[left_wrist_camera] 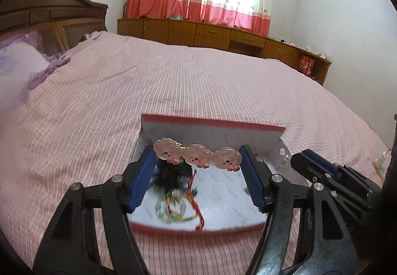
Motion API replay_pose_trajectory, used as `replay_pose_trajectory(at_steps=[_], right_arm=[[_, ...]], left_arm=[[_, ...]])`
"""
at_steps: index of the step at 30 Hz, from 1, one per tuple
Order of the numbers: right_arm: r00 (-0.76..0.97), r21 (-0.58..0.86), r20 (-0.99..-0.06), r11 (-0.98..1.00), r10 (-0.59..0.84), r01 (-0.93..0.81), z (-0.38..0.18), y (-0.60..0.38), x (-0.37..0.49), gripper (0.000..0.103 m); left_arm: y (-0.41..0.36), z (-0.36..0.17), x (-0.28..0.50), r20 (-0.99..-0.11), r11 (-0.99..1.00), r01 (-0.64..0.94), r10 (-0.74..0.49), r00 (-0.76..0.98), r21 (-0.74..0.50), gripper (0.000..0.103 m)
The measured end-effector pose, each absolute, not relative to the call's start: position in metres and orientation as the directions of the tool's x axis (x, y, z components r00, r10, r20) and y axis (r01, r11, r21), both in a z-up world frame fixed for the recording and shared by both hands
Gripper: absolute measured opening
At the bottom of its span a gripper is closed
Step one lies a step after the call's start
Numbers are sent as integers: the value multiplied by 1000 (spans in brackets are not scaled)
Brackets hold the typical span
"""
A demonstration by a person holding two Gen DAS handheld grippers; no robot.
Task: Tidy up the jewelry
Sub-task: 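Carry the pink clip and gold brooch into the shoebox with both tools, then open both tools to drop the clip and brooch inside the box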
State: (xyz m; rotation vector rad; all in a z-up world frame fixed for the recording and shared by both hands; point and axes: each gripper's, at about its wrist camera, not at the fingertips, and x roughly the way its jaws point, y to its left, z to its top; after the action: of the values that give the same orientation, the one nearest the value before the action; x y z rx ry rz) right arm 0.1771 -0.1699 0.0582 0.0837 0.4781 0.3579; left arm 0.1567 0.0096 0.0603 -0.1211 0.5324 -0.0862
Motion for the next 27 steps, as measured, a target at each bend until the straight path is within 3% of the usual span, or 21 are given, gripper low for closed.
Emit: replay_pose_trajectory(at_steps=[8, 20, 22, 24, 27], right_arm=[[843, 157, -448, 954, 299, -254, 40, -171, 216, 22], [820, 155, -500, 960, 278, -231, 19, -167, 243, 25], [817, 155, -506, 961, 275, -227, 17, -167, 244, 31], [815, 157, -510, 962, 274, -225, 17, -167, 244, 46], [817, 161, -508, 962, 272, -220, 17, -169, 241, 49]], left_arm=[[3, 39, 189, -487, 993, 46, -93, 869, -107, 61], [8, 13, 212, -556, 994, 11, -72, 828, -113, 61], [8, 11, 215, -568, 994, -1, -63, 821, -112, 62], [9, 10, 216, -581, 994, -12, -55, 812, -111, 63], [9, 11, 217, -593, 994, -24, -42, 804, -103, 66]])
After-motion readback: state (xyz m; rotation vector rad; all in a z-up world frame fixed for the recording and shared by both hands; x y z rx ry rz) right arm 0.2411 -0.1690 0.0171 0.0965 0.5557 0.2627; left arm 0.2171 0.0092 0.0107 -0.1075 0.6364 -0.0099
